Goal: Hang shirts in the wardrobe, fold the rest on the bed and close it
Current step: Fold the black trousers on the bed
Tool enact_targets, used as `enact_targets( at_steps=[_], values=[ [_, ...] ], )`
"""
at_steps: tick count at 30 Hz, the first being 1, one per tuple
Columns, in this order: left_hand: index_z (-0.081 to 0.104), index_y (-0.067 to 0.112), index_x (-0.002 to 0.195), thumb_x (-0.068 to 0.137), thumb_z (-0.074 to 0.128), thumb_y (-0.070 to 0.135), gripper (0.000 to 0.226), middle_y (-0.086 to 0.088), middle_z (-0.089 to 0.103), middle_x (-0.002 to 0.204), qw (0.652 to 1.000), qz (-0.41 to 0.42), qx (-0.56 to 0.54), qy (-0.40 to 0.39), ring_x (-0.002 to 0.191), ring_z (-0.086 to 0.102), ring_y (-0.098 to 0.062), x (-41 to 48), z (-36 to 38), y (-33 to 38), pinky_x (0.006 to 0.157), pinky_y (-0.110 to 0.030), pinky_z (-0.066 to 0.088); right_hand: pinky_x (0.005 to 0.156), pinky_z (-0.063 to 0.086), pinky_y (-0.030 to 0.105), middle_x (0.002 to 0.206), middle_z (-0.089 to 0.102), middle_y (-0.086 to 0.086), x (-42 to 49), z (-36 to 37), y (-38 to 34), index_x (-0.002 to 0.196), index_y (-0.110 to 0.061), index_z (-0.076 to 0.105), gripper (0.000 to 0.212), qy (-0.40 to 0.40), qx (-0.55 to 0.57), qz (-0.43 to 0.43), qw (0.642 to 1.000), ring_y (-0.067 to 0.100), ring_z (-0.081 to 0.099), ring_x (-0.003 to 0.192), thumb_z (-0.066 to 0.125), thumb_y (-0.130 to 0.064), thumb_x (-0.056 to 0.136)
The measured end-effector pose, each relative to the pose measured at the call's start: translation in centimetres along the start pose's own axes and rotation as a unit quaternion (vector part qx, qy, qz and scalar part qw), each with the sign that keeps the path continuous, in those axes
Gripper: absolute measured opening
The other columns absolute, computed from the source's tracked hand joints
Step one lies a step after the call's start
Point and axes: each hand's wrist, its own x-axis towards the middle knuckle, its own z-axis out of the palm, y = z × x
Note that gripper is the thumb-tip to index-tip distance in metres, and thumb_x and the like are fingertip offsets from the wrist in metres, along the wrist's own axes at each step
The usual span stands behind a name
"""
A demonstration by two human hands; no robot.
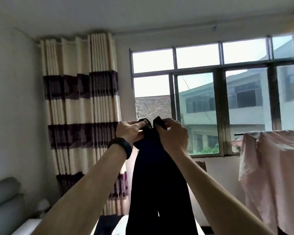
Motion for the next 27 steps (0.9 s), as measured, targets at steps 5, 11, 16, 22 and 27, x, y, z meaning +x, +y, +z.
enact_targets(
  at_steps=[5,11,16,22,27],
  values=[
    [0.070,-0.006,0.102,0.083,0.076,0.001,0.021,-0.018,0.074,0.089,0.998,-0.024,-0.003,-0.055,0.075,0.072,-0.033,-1.1,0.0,-1.2,0.072,-0.040,0.063,0.073,0.051,0.032,0.087,0.077,-0.004,-1.2,-0.3,-0.2,0.096,-0.029,0.078,0.026,-0.034,0.000,0.009,0.999,0.021,0.069,0.088,0.064,-0.050,0.088],
    [0.069,-0.008,0.104,0.080,0.079,0.002,0.028,-0.025,0.073,0.102,0.997,-0.058,-0.003,-0.042,0.089,0.072,-0.038,-2.7,-1.0,-4.6,0.080,-0.044,0.061,0.074,0.054,0.033,0.087,0.077,-0.003,-4.1,-0.1,1.4,0.096,-0.029,0.080,0.031,-0.039,-0.019,-0.008,0.999,0.019,0.070,0.083,0.062,-0.055,0.091],
    [0.071,-0.005,0.105,0.078,0.082,0.009,0.032,-0.022,0.074,0.101,0.993,-0.083,0.032,-0.080,0.089,0.074,-0.035,-4.0,-2.5,-6.4,0.080,-0.039,0.061,0.076,0.056,0.030,0.092,0.078,-0.004,-6.1,-0.4,3.0,0.105,-0.037,0.078,0.022,-0.123,0.007,0.039,0.992,0.013,0.071,0.085,0.069,-0.047,0.088],
    [0.072,-0.004,0.106,0.076,0.085,0.010,0.036,-0.019,0.075,0.098,0.991,-0.085,0.052,-0.093,0.089,0.075,-0.031,-5.5,-4.0,-7.9,0.078,-0.034,0.061,0.094,0.055,0.043,0.107,0.076,0.004,-8.6,-0.9,5.5,0.120,-0.022,0.074,0.028,-0.222,0.090,0.087,0.967,0.020,0.071,0.100,0.070,-0.031,0.093],
    [0.073,-0.001,0.108,0.075,0.086,0.016,0.039,-0.014,0.076,0.100,0.984,-0.074,0.084,-0.135,0.093,0.075,-0.026,-6.4,-4.4,-8.1,0.080,-0.029,0.060,0.085,0.060,0.033,0.098,0.078,-0.001,-10.2,-0.8,5.5,0.116,-0.024,0.075,0.027,-0.193,0.133,0.088,0.968,0.015,0.074,0.091,0.076,-0.027,0.089]
  ],
)
